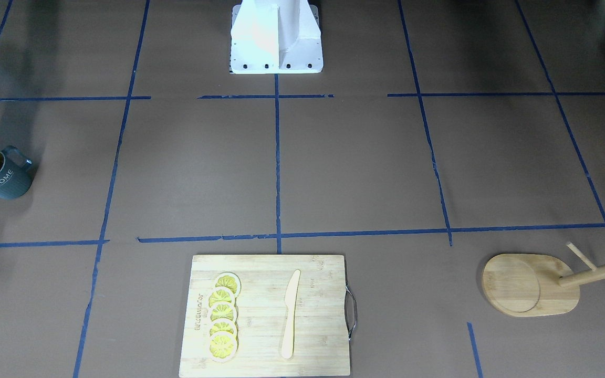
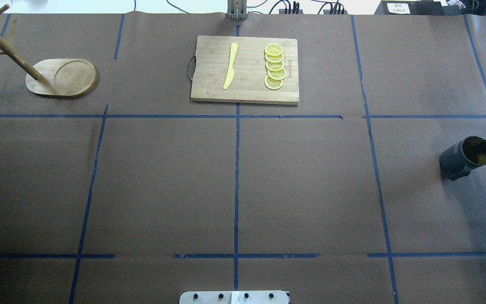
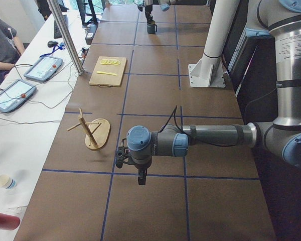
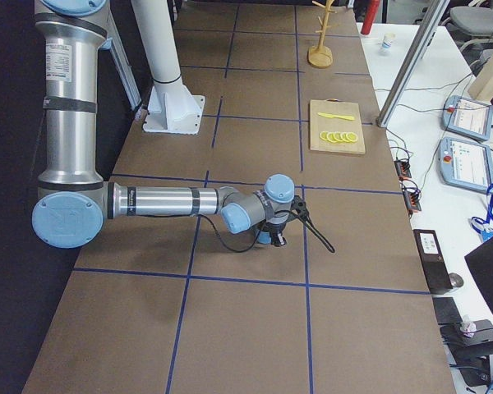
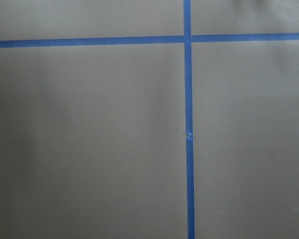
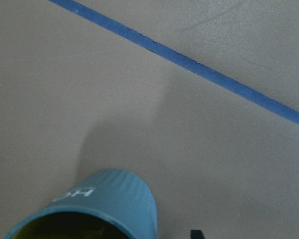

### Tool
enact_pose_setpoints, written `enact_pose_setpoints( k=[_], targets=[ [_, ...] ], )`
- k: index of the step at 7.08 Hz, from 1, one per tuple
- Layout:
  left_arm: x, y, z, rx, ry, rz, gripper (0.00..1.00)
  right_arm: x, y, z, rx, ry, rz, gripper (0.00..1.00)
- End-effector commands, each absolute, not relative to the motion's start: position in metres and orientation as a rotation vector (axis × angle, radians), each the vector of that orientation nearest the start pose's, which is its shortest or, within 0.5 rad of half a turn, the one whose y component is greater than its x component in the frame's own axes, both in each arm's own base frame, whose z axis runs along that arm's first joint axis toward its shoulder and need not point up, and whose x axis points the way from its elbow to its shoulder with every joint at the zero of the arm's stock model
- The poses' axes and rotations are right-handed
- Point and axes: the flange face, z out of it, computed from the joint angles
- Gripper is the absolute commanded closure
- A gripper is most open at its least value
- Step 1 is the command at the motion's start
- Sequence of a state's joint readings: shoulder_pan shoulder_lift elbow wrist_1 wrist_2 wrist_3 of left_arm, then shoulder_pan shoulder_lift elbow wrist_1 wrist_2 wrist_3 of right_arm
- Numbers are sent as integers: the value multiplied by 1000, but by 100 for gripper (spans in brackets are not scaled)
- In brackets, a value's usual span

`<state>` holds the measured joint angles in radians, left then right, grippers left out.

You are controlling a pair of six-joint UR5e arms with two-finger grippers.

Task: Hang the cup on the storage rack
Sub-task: 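Grasp the teal mug by its handle with the right gripper, then carry the teal mug with the right gripper toward the table center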

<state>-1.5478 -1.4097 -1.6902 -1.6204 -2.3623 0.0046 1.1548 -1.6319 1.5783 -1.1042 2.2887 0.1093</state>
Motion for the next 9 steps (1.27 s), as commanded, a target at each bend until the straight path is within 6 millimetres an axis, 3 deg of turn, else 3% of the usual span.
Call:
enact_pose_setpoints(
  k=[1,3,6,7,9],
  targets=[
    [-53,-424,668,-1,792,27,0,-138,-473,634,207,-793,-445,96],
    [-53,-424,668,-1,792,27,0,-138,-474,620,231,-800,-455,100],
    [-53,-424,669,-4,792,27,0,-145,-480,558,263,-833,-389,100],
    [-53,-424,669,-4,792,26,0,-167,-492,529,234,-863,-308,100],
    [-53,-423,670,-7,792,26,0,-243,-517,451,171,-901,-188,100]
  ],
)
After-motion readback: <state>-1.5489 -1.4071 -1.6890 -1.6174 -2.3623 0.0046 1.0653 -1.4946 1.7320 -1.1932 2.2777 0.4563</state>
